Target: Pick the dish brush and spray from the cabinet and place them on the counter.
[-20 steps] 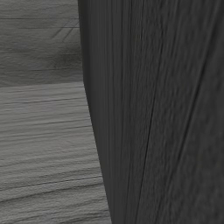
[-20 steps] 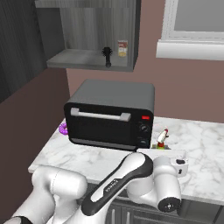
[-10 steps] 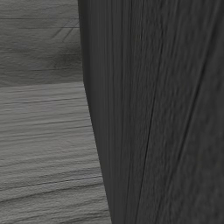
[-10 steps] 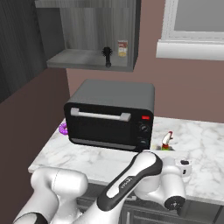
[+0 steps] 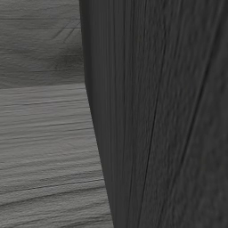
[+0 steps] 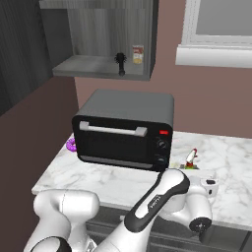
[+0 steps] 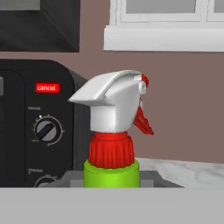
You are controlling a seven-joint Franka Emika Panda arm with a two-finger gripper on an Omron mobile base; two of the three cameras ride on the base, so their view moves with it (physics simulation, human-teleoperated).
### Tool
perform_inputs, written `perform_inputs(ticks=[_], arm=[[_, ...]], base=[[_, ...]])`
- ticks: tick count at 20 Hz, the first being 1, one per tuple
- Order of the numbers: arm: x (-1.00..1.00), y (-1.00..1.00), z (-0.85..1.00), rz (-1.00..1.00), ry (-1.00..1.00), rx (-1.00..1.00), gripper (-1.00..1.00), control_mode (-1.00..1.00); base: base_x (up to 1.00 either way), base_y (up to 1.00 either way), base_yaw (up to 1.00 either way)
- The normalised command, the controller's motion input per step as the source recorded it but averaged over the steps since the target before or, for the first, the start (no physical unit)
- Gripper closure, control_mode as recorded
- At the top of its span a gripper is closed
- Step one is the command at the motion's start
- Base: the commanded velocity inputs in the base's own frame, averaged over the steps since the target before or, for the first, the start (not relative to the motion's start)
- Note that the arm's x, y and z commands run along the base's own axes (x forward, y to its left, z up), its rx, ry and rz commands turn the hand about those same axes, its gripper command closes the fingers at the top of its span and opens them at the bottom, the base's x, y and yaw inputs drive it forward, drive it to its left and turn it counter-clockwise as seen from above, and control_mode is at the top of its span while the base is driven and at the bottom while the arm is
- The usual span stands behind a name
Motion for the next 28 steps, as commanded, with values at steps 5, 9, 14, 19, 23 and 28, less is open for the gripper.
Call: perform_inputs(ticks=[5, 9, 14, 19, 23, 28], arm=[[0.22, -0.17, -0.17, 0.0, 0.0, 0.0, 1.0, -1.0], [0.22, -0.13, -0.2, 0.0, 0.0, 0.0, 1.0, -1.0], [0.23, -0.17, -0.23, 0.0, 0.0, 0.0, 1.0, -1.0], [0.21, -0.18, -0.25, 0.0, 0.0, 0.0, 1.0, -1.0], [0.22, -0.16, -0.26, 0.0, 0.0, 0.0, 1.0, -1.0], [0.24, -0.16, -0.24, 0.0, 0.0, 0.0, 1.0, -1.0]], base=[[0.0, 0.0, 0.0], [0.0, 0.0, 0.0], [0.0, 0.0, 0.0], [0.0, 0.0, 0.0], [0.0, 0.0, 0.0], [0.0, 0.0, 0.0]])
